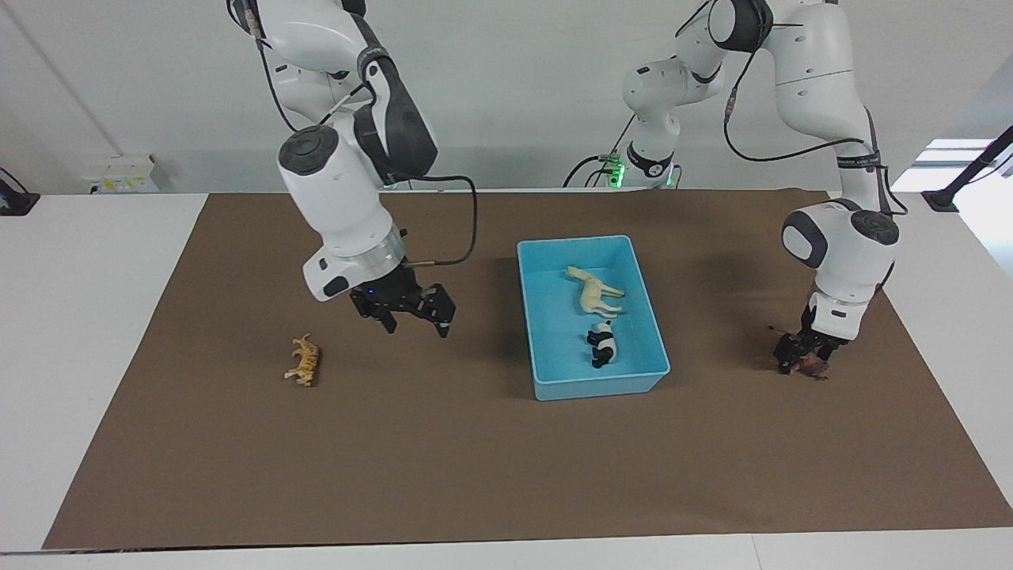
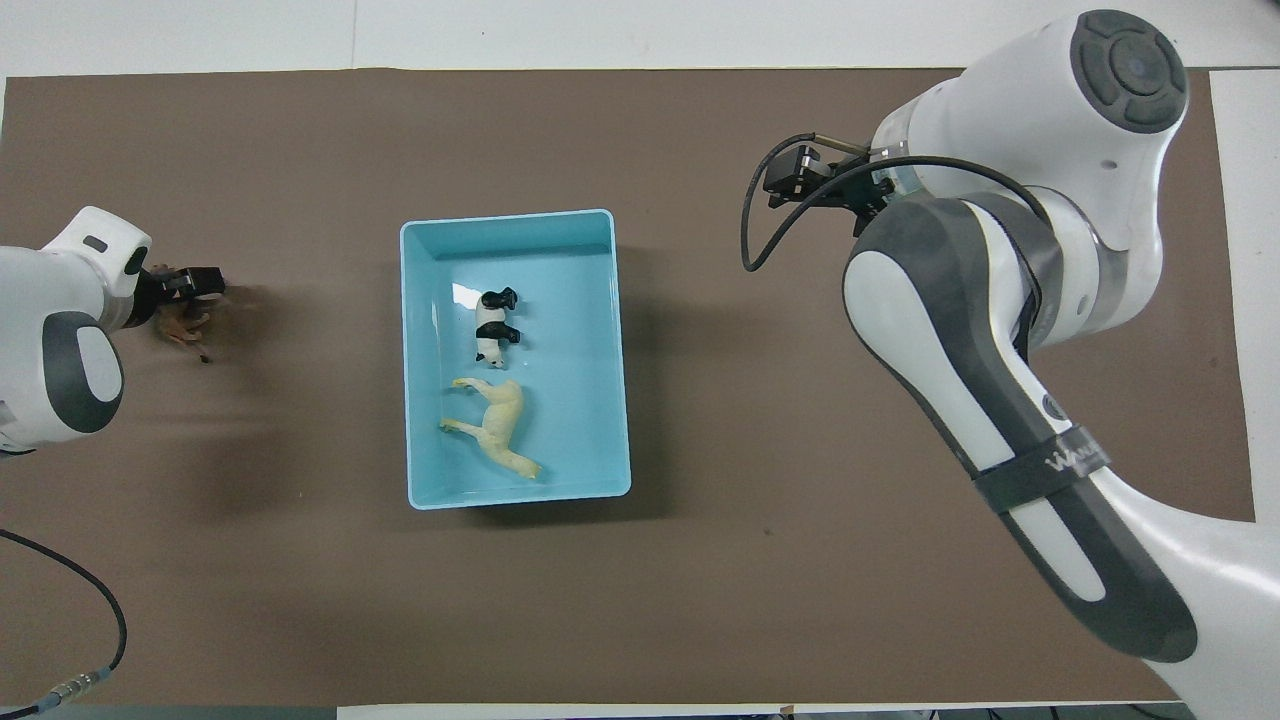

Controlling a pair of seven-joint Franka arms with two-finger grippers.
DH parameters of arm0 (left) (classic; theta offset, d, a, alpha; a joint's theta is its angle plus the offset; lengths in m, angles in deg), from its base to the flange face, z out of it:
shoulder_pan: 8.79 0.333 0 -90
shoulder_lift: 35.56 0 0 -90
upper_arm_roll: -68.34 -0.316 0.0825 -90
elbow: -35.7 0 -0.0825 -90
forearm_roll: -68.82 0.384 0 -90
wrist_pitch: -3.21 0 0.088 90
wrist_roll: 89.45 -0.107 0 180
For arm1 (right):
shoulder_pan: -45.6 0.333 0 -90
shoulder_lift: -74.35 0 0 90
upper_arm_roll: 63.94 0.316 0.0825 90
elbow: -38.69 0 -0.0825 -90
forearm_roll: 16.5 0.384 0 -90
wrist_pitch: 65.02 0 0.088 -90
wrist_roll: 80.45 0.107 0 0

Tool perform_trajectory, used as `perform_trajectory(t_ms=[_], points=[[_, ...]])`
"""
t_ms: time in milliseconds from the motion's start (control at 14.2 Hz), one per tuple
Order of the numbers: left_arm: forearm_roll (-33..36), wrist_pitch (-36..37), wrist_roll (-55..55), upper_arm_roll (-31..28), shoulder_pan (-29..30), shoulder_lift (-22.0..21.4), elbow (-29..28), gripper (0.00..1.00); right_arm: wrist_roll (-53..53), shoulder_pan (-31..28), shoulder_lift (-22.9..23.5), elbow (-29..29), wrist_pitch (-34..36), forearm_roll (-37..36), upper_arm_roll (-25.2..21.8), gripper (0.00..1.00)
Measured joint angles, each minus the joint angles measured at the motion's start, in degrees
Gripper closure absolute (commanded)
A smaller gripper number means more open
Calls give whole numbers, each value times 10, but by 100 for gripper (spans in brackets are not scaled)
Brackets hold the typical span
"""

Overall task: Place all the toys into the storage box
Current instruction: 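Grasp the brown lion with the left gripper while the right gripper reaches the tiger, then drop the lion into the box while the right gripper grasps the tiger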

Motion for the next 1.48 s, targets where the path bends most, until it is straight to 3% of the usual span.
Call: perform_trajectory(t_ms=[141,422,704,915,1196,1266,1407,1477], points=[[0,0,0,0,0,-7,0,83,-19,-25,-1,-26,0,-1,0,0],[0,33,0,-2,1,-9,23,85,-112,-91,-22,-117,-36,-31,-3,0],[0,213,88,18,-24,-41,131,84,-123,-117,-24,-156,-76,-64,-3,0],[-1,329,267,27,-128,-89,177,83,-124,-117,-11,-164,-86,-78,-2,0],[0,351,481,29,-279,-100,183,77,-152,-136,3,-172,-97,-91,-3,0],[0,351,508,29,-303,-100,180,74,-156,-139,5,-178,-105,-91,-3,0],[0,343,536,29,-339,-103,159,54,-158,-139,8,-191,-123,-91,-2,0],[0,324,548,29,-352,-107,138,16,-158,-139,10,-196,-127,-91,-2,0]])
